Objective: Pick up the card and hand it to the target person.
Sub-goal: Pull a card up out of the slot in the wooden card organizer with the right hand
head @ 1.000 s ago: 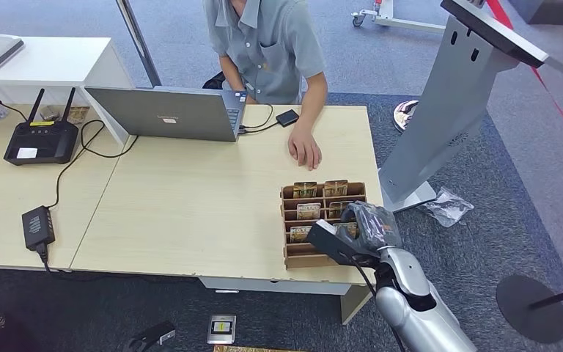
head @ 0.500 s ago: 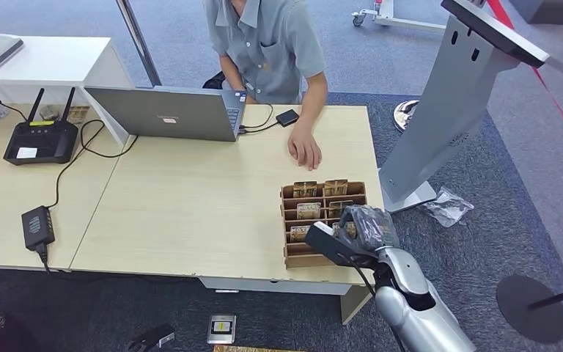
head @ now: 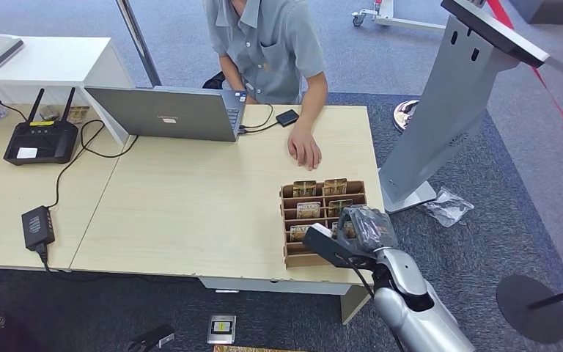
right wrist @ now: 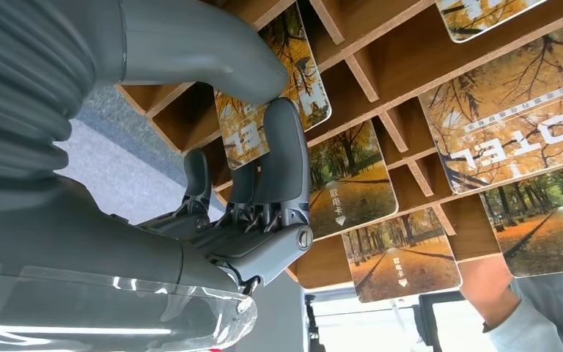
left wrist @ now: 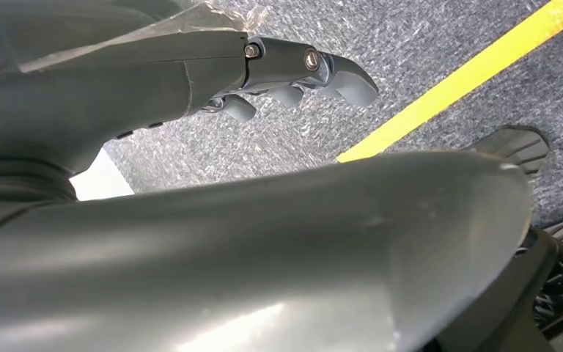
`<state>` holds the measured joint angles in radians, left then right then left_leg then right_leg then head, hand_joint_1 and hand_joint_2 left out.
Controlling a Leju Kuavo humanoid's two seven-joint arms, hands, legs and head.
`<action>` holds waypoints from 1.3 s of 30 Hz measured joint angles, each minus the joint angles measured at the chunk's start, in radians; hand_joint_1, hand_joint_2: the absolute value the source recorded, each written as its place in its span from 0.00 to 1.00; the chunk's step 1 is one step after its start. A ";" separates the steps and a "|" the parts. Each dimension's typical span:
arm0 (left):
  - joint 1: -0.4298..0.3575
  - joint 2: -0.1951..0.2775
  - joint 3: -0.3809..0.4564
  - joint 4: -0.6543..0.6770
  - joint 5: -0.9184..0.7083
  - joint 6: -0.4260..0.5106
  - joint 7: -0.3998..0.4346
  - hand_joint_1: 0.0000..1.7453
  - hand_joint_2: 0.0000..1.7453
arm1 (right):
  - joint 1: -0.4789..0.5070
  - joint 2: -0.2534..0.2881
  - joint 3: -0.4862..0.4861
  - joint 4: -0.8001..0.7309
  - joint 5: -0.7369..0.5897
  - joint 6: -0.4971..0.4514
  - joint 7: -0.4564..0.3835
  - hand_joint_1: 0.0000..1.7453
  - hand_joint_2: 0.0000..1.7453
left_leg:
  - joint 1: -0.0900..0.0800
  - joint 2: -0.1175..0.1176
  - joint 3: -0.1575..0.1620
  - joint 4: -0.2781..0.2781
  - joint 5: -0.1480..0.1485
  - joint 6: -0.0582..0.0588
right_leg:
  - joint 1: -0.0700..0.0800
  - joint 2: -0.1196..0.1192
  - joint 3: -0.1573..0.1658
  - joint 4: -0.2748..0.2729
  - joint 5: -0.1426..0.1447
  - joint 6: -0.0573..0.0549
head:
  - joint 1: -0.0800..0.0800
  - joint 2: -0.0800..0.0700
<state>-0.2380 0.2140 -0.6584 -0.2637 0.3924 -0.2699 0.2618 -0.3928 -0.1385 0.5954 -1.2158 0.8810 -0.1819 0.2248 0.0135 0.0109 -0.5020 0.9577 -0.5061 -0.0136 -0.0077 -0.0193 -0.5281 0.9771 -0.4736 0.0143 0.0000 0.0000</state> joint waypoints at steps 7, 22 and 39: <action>0.006 -0.001 0.008 -0.003 -0.009 0.000 -0.001 0.00 0.00 | 0.011 -0.017 0.000 -0.090 0.024 0.010 0.017 0.54 1.00 | 0.000 0.000 -0.001 0.000 0.000 0.000 | 0.000 0.000 -0.001 0.000 0.000 0.000 | 0.000 0.000; -0.004 -0.009 0.009 -0.007 -0.031 -0.007 0.009 0.00 0.00 | 0.037 -0.029 -0.010 -0.096 0.040 0.024 0.036 0.49 1.00 | 0.000 -0.002 -0.002 0.000 0.000 0.000 | 0.000 -0.002 -0.001 -0.001 0.000 0.000 | 0.000 0.000; -0.014 -0.011 0.015 -0.006 -0.046 -0.014 0.016 0.00 0.00 | 0.039 -0.009 -0.027 0.035 0.012 0.013 0.029 0.53 1.00 | 0.000 -0.002 -0.001 -0.001 0.000 0.000 | 0.000 -0.001 0.000 -0.001 0.000 0.000 | 0.000 0.000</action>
<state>-0.2518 0.2026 -0.6435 -0.2700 0.3463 -0.2834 0.2774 -0.3540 -0.1475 0.5689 -1.1809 0.8929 -0.1693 0.2536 0.0138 0.0092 -0.5028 0.9571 -0.5057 -0.0135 -0.0075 -0.0208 -0.5284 0.9761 -0.4735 0.0144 0.0000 0.0000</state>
